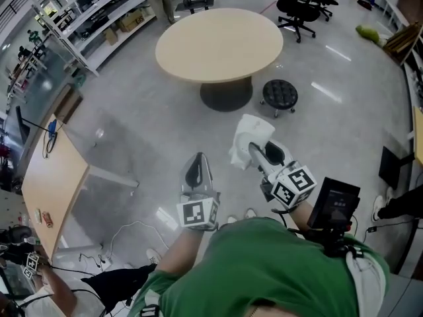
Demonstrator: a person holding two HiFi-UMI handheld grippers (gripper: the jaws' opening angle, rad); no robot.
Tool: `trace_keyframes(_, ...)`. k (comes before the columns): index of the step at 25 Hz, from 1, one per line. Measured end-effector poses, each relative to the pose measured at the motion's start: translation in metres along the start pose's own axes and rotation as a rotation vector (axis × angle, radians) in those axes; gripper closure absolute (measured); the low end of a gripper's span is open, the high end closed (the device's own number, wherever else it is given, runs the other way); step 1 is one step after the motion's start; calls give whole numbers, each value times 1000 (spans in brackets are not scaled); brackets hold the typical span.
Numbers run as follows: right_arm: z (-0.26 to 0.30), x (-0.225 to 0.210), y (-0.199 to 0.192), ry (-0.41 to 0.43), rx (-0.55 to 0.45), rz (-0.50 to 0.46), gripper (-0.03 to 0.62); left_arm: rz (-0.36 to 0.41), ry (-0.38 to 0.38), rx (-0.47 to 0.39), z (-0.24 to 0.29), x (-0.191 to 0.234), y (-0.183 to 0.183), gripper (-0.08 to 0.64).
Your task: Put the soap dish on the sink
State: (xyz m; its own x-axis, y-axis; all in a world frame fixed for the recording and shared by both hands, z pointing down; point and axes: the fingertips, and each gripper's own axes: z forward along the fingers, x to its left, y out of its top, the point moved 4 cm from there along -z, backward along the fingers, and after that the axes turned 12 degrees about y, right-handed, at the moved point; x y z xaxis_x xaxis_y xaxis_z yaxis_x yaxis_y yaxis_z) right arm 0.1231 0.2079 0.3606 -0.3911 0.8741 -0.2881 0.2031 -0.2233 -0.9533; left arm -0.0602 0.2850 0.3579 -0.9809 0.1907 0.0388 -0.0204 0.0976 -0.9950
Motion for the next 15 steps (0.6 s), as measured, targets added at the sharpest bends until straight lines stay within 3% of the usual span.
trace_keyframes(15,-7,-3,0,-115,-7,-22,449,-65,-78,16,12,0,-9,554)
